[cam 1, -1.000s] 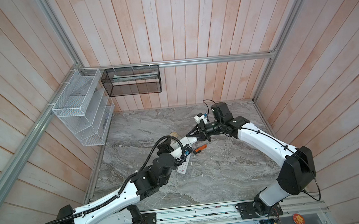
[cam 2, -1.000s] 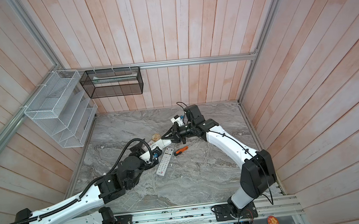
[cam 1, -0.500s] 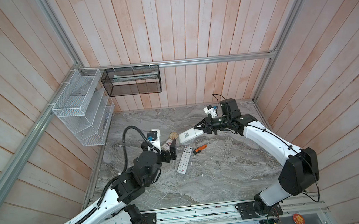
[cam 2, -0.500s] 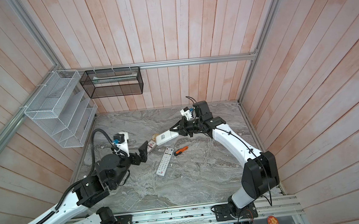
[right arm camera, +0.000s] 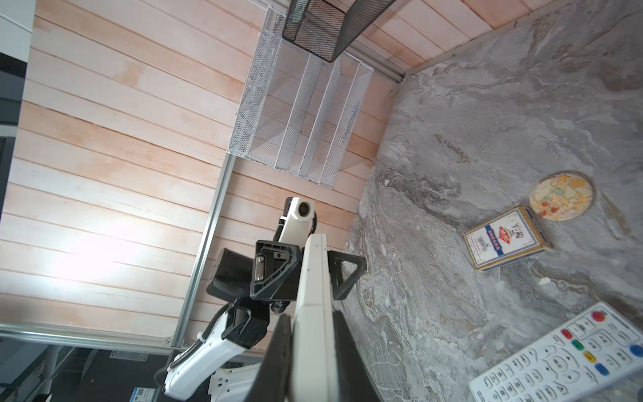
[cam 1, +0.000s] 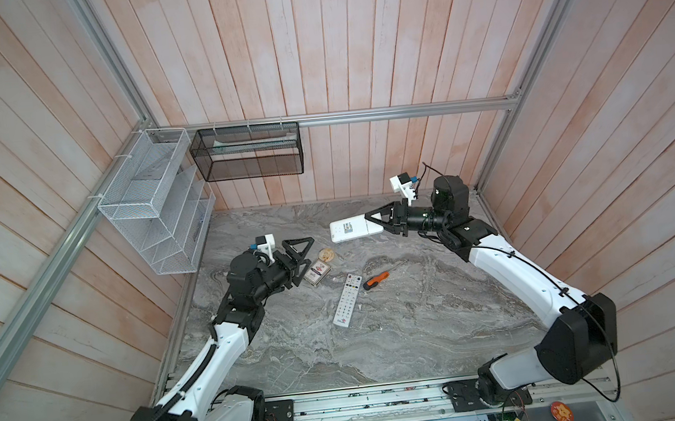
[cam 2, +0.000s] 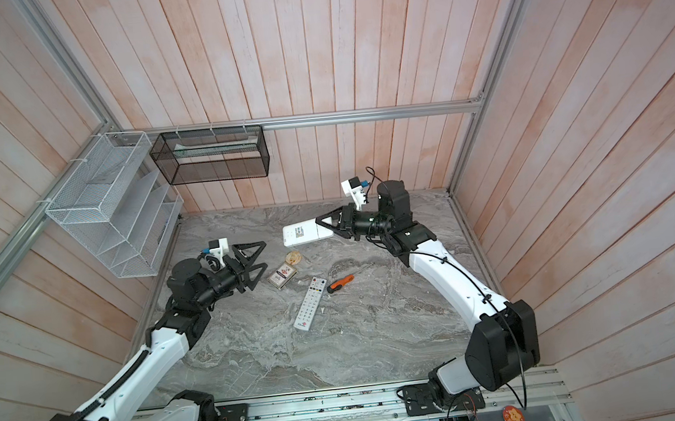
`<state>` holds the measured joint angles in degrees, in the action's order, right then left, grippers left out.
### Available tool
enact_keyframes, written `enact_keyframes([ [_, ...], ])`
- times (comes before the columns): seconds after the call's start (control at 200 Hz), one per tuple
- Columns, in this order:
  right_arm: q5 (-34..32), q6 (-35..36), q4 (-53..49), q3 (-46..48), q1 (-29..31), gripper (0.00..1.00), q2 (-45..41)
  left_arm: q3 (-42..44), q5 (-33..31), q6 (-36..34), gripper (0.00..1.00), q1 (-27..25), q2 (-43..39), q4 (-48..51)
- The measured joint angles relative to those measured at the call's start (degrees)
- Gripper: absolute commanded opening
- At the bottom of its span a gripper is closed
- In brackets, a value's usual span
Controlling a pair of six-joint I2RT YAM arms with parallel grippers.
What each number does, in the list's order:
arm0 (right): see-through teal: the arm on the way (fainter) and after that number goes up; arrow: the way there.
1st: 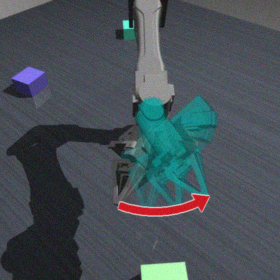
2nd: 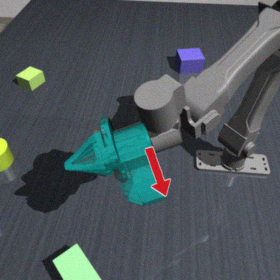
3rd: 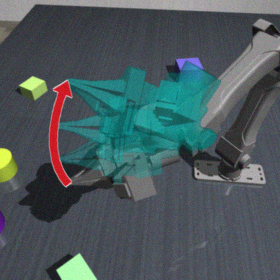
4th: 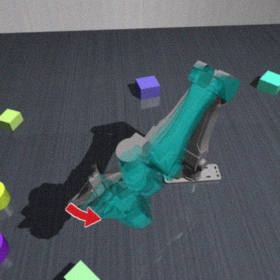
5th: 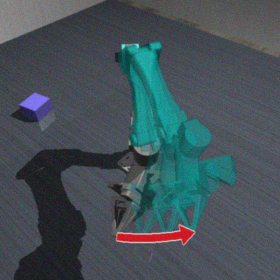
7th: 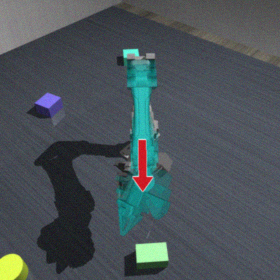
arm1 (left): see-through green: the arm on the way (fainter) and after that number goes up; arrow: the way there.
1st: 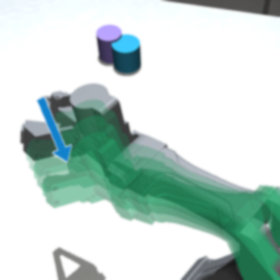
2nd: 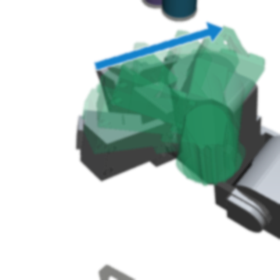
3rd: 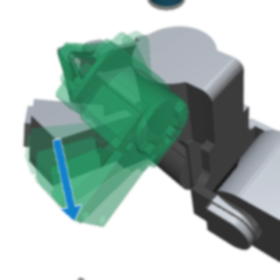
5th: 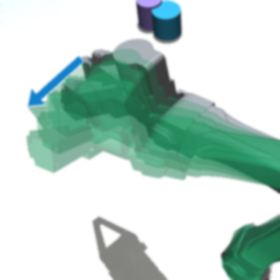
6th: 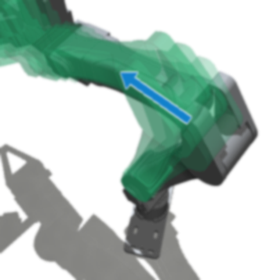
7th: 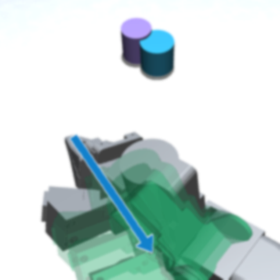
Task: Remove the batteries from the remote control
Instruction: 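Raise the remote between both grippers and turn it upright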
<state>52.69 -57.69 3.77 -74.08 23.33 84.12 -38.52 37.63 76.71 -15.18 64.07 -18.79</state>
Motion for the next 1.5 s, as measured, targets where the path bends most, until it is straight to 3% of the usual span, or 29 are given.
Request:
enact_keyframes([
  [0.21,1.49,-1.14,2.54,-1.84,0.61,0.03,2.25,-5.31,9.99,5.68,1.00,-1.97,5.64,-8.72],
  [0.375,2.93,-1.95,3.93,-1.64,1.09,0.02,2.25,-5.31,11.78,8.07,0.99,-1.92,5.90,-13.31],
  [0.625,3.63,-2.36,4.20,0.83,3.80,0.02,2.23,-5.29,13.29,10.21,0.85,-3.37,8.37,-18.56],
  [0.795,4.20,-2.29,4.17,1.46,5.16,0.02,2.16,-5.29,13.46,10.60,0.61,-3.63,9.25,-20.57],
  [1.075,4.07,-3.85,4.61,3.06,5.05,0.03,1.36,-5.29,14.38,9.62,0.09,-3.91,9.42,-21.75],
  [1.175,4.37,-4.68,5.27,3.17,5.03,0.05,1.20,-5.31,14.45,9.20,0.00,-3.91,9.09,-21.99],
  [1.23,4.37,-4.92,5.27,3.17,5.03,0.10,1.16,-5.31,14.40,9.05,0.00,-3.91,9.09,-21.94],
  [1.435,4.15,-3.41,3.41,3.04,5.09,0.49,1.18,-5.35,14.36,8.17,0.00,-4.02,9.11,-20.22],
  [1.5,4.02,-2.05,1.42,2.40,5.14,0.57,1.18,-5.35,14.34,8.00,0.00,-4.02,9.31,-19.23],
])
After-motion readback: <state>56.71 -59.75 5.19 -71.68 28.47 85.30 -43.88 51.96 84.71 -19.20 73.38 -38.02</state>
